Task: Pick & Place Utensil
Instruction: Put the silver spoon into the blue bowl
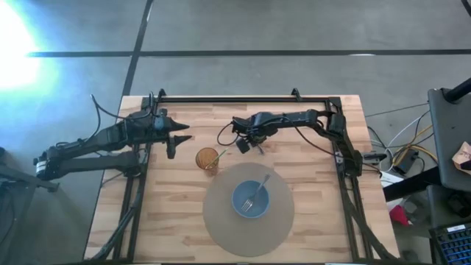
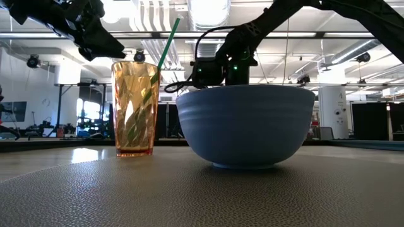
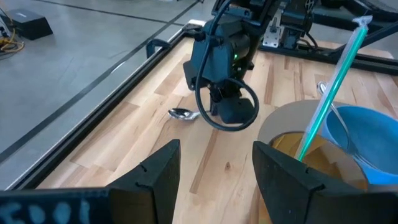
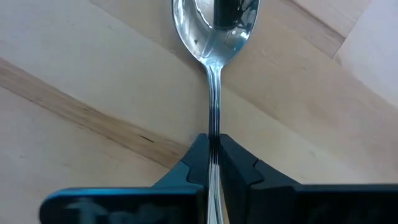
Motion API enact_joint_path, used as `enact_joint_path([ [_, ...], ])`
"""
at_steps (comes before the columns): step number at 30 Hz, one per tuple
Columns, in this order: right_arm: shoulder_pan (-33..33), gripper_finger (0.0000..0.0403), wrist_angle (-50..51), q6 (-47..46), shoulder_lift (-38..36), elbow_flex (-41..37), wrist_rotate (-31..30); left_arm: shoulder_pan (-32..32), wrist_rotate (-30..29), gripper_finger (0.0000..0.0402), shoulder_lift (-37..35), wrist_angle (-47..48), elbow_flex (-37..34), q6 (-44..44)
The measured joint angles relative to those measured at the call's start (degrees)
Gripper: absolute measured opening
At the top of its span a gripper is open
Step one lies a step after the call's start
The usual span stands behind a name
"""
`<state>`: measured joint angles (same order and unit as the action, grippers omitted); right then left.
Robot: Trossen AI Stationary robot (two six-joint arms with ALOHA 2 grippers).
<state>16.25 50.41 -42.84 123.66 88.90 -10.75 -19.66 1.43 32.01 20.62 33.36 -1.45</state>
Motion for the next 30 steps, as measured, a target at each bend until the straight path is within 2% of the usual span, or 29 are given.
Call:
enact_joint_path([
  [8, 0.04, 0.0014, 1.41, 4.16, -1.63, -0.43, -0.42, 0.0, 0.0, 0.0193, -0.02, 1.38, 0.0, 0.0],
  [16, -0.81, 0.0014, 5.75, 7.44, -6.58, -0.31, -0.57, 0.0, 0.0, 0.0193, -0.62, 1.0, 0.02, -0.18],
  [30, -5.68, 0.0013, 14.91, 11.38, -22.27, -0.17, -3.35, 0.0, 0.0, 0.0193, -1.14, 0.68, 6.3, -6.55],
])
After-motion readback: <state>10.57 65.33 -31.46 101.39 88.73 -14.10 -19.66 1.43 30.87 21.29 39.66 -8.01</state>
